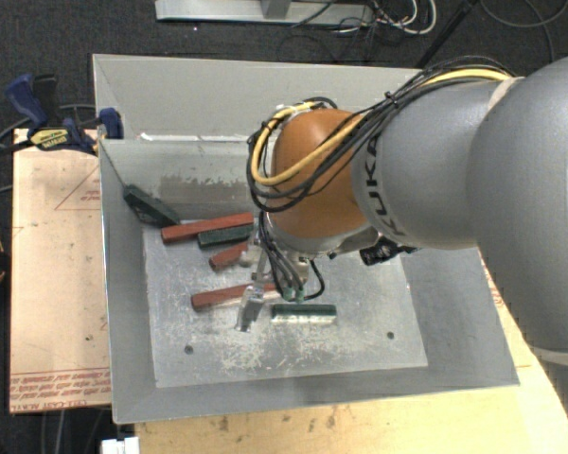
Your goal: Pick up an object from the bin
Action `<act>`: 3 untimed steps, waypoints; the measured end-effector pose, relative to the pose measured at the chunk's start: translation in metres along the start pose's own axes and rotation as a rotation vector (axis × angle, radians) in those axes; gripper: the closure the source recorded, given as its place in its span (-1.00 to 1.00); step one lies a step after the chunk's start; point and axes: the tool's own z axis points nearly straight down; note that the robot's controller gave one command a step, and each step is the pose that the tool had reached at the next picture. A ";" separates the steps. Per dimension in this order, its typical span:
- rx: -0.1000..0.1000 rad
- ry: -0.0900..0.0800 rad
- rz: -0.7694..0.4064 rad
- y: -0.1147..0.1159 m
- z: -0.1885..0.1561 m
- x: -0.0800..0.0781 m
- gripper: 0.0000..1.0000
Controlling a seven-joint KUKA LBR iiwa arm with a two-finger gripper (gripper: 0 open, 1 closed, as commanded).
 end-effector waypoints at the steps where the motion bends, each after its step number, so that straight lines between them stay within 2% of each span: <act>1: -0.002 -0.007 -0.143 -0.008 0.064 -0.018 -1.00; 2: -0.013 -0.042 0.032 0.002 0.075 -0.024 1.00; 3: -0.012 -0.035 0.057 0.003 0.073 -0.021 1.00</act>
Offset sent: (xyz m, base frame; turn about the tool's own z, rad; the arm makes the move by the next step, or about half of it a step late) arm 0.0084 0.0021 -0.0791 0.0716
